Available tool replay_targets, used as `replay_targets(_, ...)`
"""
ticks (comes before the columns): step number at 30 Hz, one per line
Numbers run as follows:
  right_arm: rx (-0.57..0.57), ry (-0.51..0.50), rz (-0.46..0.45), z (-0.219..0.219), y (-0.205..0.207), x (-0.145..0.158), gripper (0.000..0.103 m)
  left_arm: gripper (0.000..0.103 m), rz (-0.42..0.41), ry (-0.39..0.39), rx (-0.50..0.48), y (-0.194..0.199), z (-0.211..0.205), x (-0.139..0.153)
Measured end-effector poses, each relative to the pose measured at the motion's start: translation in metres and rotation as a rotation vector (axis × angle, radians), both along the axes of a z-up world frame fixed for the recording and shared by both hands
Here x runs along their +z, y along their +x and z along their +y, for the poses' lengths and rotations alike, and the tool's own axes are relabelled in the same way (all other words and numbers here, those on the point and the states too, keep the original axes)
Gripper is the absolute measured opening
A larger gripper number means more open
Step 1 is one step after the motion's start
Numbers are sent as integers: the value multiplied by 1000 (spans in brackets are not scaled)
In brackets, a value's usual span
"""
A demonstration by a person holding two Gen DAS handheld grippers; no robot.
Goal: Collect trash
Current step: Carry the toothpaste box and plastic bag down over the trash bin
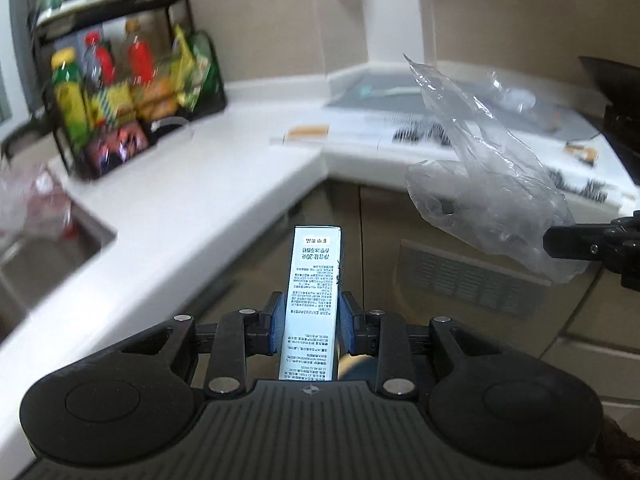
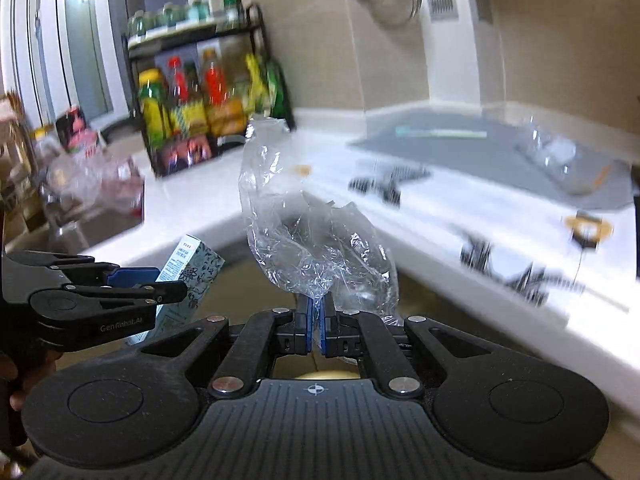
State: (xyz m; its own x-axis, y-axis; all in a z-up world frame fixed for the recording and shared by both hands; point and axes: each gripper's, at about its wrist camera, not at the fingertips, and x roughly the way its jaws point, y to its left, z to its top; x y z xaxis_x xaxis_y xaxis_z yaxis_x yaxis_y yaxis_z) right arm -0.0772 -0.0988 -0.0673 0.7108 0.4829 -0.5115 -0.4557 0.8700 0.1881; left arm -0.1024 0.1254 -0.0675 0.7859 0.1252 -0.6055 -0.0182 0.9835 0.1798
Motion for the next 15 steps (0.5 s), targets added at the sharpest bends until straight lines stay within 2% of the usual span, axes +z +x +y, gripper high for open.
replay_targets(3, 10, -4, 40, 6, -5, -9, 4, 32, 14, -12, -5, -6, 1, -10)
replay_targets(10, -6, 11, 102, 3, -4, -21, 4, 32, 12, 2, -51, -4, -6, -6)
replay_targets(15, 9, 7, 128, 7, -2, -26, 4, 32, 36, -9, -48, 0, -5, -10)
